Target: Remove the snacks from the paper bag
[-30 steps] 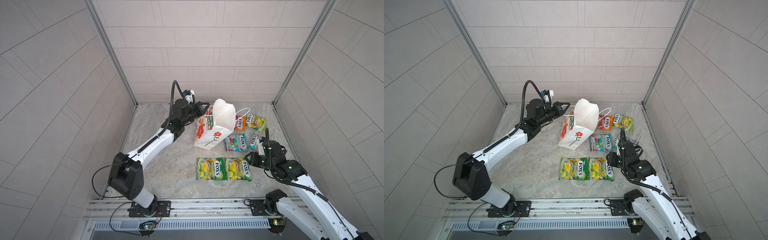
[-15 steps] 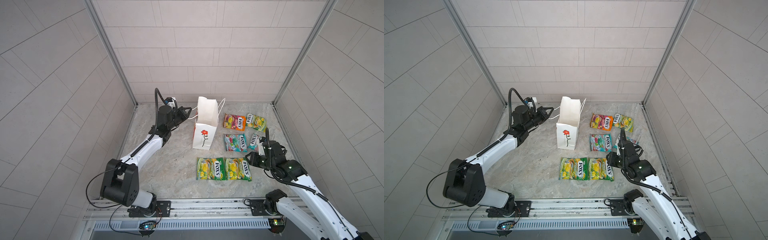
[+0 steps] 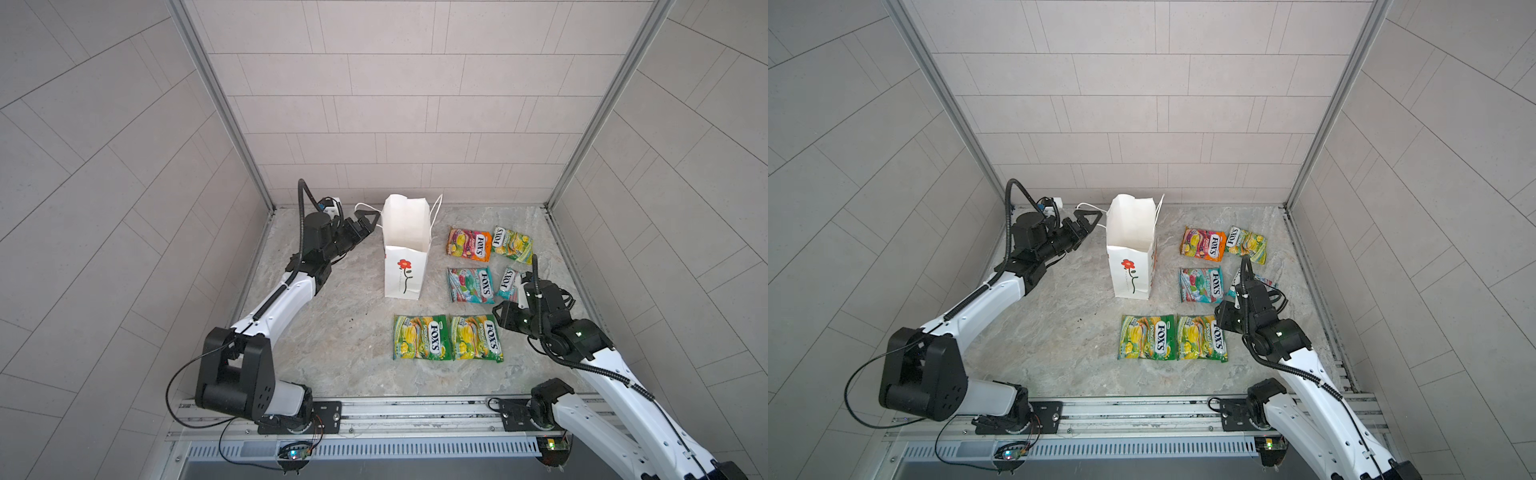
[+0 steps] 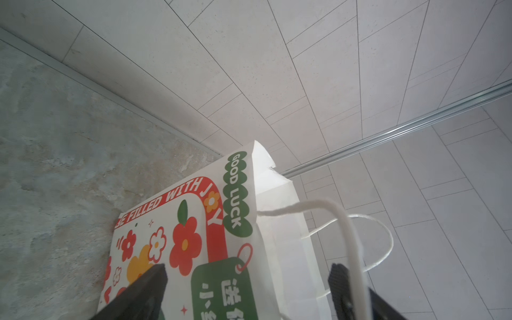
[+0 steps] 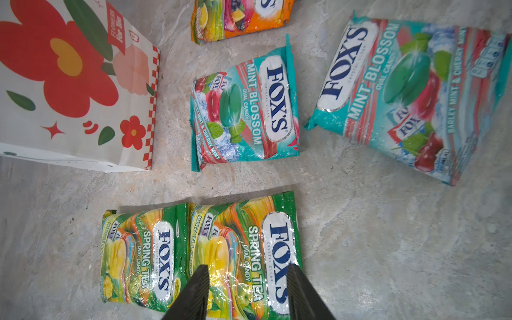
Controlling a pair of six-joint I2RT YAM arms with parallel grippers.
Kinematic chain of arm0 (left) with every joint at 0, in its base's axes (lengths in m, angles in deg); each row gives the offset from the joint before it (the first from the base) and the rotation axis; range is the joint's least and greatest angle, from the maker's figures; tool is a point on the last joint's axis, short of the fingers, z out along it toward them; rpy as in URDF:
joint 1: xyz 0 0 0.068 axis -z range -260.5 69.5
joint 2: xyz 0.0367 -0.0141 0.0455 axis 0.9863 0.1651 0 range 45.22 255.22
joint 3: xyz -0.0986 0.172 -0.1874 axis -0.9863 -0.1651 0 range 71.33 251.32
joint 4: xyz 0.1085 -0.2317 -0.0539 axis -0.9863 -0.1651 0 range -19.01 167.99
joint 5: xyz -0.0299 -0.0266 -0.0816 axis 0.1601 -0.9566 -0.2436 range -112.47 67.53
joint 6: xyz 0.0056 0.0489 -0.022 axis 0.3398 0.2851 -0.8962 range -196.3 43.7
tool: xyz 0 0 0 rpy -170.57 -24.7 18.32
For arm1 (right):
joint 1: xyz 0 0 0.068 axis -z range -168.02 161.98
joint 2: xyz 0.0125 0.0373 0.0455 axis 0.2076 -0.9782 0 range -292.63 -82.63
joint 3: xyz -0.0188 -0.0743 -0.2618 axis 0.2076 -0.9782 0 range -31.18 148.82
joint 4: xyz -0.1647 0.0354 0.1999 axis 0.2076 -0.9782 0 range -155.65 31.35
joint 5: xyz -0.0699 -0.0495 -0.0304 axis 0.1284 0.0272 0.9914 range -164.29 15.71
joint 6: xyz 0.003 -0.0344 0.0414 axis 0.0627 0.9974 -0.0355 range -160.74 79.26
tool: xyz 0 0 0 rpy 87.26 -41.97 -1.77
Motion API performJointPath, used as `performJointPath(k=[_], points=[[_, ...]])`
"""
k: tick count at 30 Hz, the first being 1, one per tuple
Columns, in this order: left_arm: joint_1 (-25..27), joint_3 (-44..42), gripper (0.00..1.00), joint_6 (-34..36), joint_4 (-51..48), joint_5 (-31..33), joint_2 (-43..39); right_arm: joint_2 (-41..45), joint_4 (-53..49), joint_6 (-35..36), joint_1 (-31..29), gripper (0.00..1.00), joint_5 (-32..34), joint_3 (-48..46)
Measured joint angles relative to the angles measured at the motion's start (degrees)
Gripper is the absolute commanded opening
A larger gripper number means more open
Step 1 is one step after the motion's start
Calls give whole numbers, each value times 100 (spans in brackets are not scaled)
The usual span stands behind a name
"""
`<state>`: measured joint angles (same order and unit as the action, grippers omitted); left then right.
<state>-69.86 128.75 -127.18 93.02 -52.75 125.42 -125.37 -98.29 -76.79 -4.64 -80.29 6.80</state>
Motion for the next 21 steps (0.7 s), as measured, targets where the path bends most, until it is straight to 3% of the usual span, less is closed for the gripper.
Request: performJointPath(k=[3, 10, 21], points=[[-109, 188, 100, 470, -723, 37, -243, -109, 142, 11, 13, 48, 372, 0], [-162, 503, 100, 1982, -2170, 796, -1421, -507, 710, 267, 44, 48, 1591, 2], [-162, -581, 100, 3390, -2614, 2695, -2514, -1038, 2594, 1043, 186, 57, 3547, -560]])
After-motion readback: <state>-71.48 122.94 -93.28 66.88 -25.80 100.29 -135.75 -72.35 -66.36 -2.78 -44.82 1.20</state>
